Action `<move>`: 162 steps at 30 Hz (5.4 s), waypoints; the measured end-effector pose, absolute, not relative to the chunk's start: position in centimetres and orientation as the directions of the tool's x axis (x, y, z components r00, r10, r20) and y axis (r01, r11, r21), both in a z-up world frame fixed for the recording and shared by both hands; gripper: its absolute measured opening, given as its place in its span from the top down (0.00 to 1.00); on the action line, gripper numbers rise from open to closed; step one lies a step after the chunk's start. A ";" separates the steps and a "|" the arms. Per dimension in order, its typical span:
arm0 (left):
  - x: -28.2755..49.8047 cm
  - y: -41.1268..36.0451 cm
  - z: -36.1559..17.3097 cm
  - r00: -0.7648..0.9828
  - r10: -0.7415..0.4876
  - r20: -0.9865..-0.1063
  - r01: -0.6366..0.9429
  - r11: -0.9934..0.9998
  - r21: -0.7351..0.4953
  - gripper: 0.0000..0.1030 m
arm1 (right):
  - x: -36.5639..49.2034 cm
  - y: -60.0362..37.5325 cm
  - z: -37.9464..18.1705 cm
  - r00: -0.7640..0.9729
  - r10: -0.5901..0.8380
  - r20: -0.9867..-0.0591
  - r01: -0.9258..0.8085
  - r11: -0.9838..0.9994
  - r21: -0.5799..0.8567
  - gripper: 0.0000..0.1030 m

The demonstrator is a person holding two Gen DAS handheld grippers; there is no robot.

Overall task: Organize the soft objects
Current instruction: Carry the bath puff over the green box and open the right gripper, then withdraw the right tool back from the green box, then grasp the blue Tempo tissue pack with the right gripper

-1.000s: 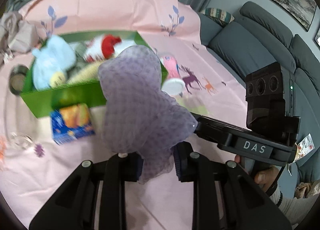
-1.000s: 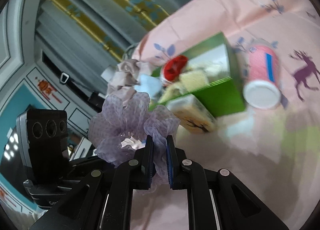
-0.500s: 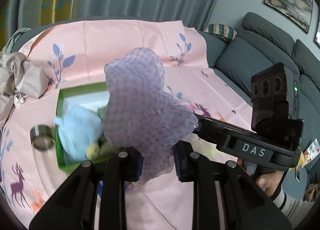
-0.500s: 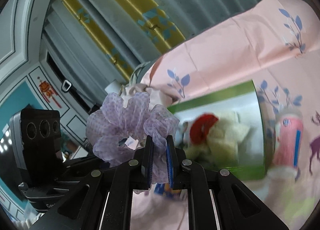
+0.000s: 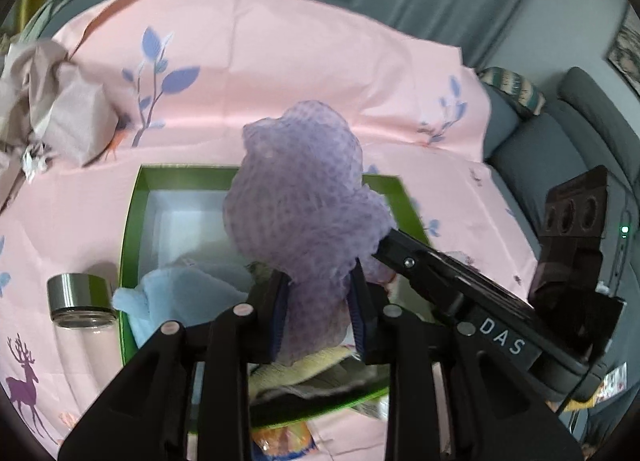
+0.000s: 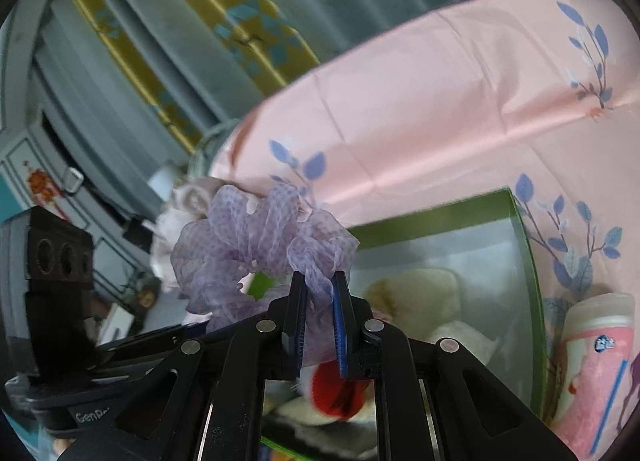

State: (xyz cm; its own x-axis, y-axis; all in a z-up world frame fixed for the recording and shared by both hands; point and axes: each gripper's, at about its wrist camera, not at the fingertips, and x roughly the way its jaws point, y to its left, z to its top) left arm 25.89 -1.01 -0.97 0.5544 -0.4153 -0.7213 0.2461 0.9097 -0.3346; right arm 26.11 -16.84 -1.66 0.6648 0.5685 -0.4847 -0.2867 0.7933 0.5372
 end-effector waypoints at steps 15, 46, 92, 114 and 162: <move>22.8 1.3 0.5 0.584 -0.428 -0.689 0.198 0.899 -0.391 0.01 | 22.8 -22.5 -1.1 0.727 0.506 -0.463 -0.192 0.798 0.571 0.46; 5.7 2.3 -2.4 0.659 -0.227 -0.717 0.104 0.972 -0.212 0.01 | 5.6 -20.0 -4.5 0.682 0.371 -0.630 -0.248 0.928 0.277 0.40; 1.5 4.0 -4.5 0.625 -0.290 -0.725 0.099 0.950 -0.295 0.01 | 0.7 -15.7 -4.6 0.669 0.379 -0.639 -0.340 0.921 0.190 0.40; 4.9 6.4 -6.7 0.604 -0.278 -0.747 0.042 0.947 -0.318 0.01 | 4.2 -14.4 -7.1 0.623 0.395 -0.675 -0.355 0.912 0.206 0.40; 11.9 1.7 -6.6 0.583 -0.363 -0.727 0.228 0.932 -0.282 0.54 | 11.8 -9.1 -8.1 0.559 0.467 -0.685 -0.514 0.844 0.156 0.46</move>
